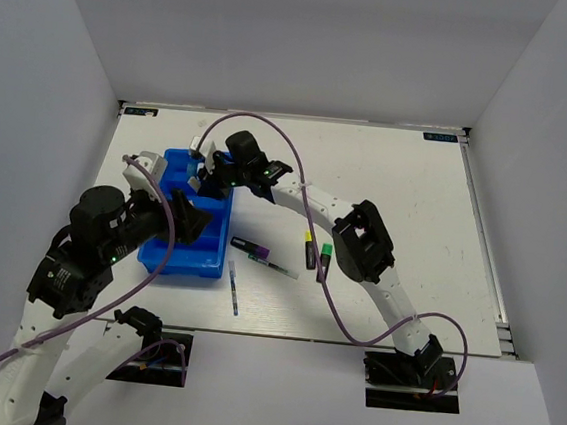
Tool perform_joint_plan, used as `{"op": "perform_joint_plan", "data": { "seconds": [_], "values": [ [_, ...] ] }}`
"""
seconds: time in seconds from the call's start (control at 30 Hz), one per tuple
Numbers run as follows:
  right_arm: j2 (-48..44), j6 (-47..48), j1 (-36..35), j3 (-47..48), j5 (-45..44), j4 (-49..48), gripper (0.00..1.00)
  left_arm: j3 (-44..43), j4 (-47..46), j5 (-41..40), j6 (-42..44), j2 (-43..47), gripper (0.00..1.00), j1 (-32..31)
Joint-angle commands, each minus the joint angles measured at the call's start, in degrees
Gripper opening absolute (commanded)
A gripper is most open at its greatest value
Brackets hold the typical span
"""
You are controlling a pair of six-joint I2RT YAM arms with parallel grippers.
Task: Sort the stationery into containers
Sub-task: Place the stationery in the storage box.
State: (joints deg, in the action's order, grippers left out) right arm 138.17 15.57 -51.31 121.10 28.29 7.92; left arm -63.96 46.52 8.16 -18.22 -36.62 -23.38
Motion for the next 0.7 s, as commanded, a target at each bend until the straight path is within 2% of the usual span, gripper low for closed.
{"op": "perform_joint_plan", "data": {
  "seconds": [0.0,0.1,0.13,0.2,0.23,0.33,0.5,0.53,0.6,0.63,0.67],
  "values": [
    [-0.5,4.9,-0.3,-0.2,-5.7,-2.1,0.0,1.5,-0.2,1.2,0.6,0.3,0.78,0.0],
    [0.0,6.8,-0.3,-0.2,-5.7,-0.2,0.0,2.6,-0.7,1.4,-0.1,0.5,0.78,0.0],
    [0.0,7.3,-0.3,-0.2,-5.9,0.8,0.05,2.7,-0.6,1.4,-0.2,0.7,0.78,0.0],
    [-0.2,7.5,-0.5,-0.3,-6.1,1.1,0.25,2.9,-0.6,1.4,-0.3,0.8,0.78,0.1],
    [-0.3,7.5,-0.4,-0.4,-5.2,1.4,0.41,2.7,-0.5,1.2,-0.4,0.8,0.78,0.1],
    [-1.7,7.1,-0.3,-0.8,-4.6,1.5,0.57,2.7,-0.1,1.0,-0.6,0.9,0.78,-0.1],
    [-4.1,5.1,-0.1,-0.8,-5.2,1.0,0.58,2.0,0.6,1.0,-1.5,1.3,0.78,0.0],
    [-4.3,4.9,0.1,-0.7,-6.0,0.8,0.57,1.7,0.7,1.0,-1.7,1.2,0.75,0.0],
    [-6.0,3.3,0.0,-0.7,-7.0,0.5,0.33,1.3,1.6,0.9,-2.2,1.4,0.66,0.2],
    [-6.7,1.1,0.1,-0.6,-10.8,0.1,0.16,0.7,2.1,1.1,-2.1,1.4,0.48,0.1],
    [-8.6,0.3,0.2,-0.2,-12.6,0.1,0.0,0.6,2.5,1.1,-2.3,1.4,0.36,0.1]
  ]
}}
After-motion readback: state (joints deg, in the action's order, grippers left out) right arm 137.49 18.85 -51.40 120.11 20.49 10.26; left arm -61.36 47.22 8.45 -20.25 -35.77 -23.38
